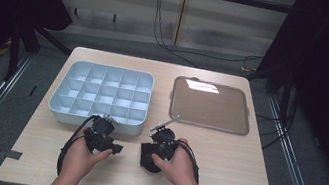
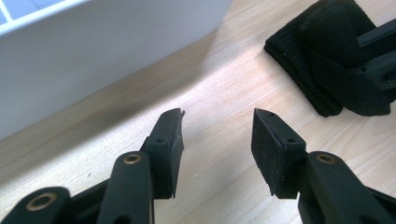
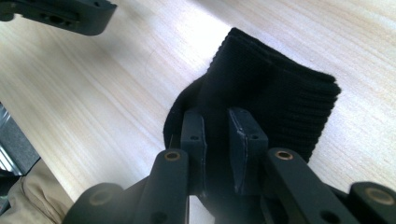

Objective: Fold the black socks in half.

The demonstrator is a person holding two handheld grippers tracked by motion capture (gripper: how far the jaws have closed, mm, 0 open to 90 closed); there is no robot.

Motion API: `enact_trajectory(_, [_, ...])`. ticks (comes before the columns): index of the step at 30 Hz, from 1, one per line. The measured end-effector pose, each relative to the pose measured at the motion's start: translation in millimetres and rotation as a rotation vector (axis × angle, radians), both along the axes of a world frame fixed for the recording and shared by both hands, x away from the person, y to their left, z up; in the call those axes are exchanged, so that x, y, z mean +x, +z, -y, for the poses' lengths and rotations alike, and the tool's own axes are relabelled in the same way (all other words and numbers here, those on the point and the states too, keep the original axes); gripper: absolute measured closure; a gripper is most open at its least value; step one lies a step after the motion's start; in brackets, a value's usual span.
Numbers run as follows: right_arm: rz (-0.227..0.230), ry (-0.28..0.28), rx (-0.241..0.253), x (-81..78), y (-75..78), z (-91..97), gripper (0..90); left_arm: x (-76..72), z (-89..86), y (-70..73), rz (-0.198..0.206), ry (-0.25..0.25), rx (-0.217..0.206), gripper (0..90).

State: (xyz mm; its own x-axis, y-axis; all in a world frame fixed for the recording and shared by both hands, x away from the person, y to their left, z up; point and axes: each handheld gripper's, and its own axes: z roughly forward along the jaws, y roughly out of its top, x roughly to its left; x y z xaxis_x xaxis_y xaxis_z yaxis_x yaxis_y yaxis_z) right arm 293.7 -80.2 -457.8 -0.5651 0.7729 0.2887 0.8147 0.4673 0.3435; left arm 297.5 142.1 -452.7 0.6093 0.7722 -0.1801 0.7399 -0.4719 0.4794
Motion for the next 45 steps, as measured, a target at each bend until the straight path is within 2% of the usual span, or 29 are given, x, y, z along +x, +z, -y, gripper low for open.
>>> enact_trajectory(2, [0.004, 0.001, -0.001, -0.2, -0.7, -0.3, 77.2, -0.1, 0.0, 0.3, 0.001, -0.002, 0.001, 53.3])
enact_trajectory(4, [0.032, 0.015, -0.019, -2.6, -1.1, -2.7, 76.7, 0.1, 0.2, 0.4, 0.001, -0.005, 0.001, 53.2])
enact_trajectory(6, [0.032, 0.021, -0.023, -2.6, -0.6, -3.1, 75.9, 0.3, 0.6, 0.3, 0.000, -0.005, 0.004, 53.3])
enact_trajectory(7, [0.020, 0.020, -0.009, -2.1, 0.3, -3.7, 67.3, 0.6, 1.4, -0.4, -0.003, -0.006, 0.002, 53.3])
enact_trajectory(10, [0.015, 0.018, -0.003, -2.0, 1.2, -4.1, 66.0, 0.9, 1.6, -0.8, -0.002, -0.011, 0.007, 53.3])
enact_trajectory(11, [0.024, 0.017, -0.009, -3.5, 3.0, -6.4, 61.8, 1.3, 1.4, -1.0, -0.004, -0.012, 0.008, 53.3])
enact_trajectory(15, [0.034, 0.024, -0.002, -4.4, 6.4, -7.8, 57.9, 1.6, 0.6, -1.0, -0.006, -0.013, 0.013, 53.2])
enact_trajectory(18, [0.032, 0.024, 0.007, -3.7, 12.2, -7.2, 56.7, 1.6, -0.3, -0.7, -0.006, -0.018, 0.018, 53.3])
enact_trajectory(19, [0.040, 0.028, 0.007, -3.1, 16.5, -6.8, 55.4, 1.3, -0.4, -0.9, -0.006, -0.005, 0.011, 53.3])
enact_trajectory(23, [0.045, 0.033, 0.006, -3.0, 22.0, -7.5, 55.4, 2.1, -1.8, -0.3, -0.004, 0.001, 0.003, 53.3])
enact_trajectory(31, [0.027, 0.056, 0.010, -6.4, 10.9, -14.4, 55.2, 2.6, -3.3, 0.2, -0.004, 0.009, -0.001, 52.8])
enact_trajectory(38, [0.035, 0.072, -0.005, -6.7, 6.1, -21.3, 54.4, 3.3, -4.3, 0.6, -0.004, 0.014, -0.011, 52.4])
enact_trajectory(45, [0.026, 0.065, 0.016, -6.1, 9.3, -18.5, 51.3, 3.2, -4.2, -0.2, -0.010, 0.013, -0.010, 52.2])
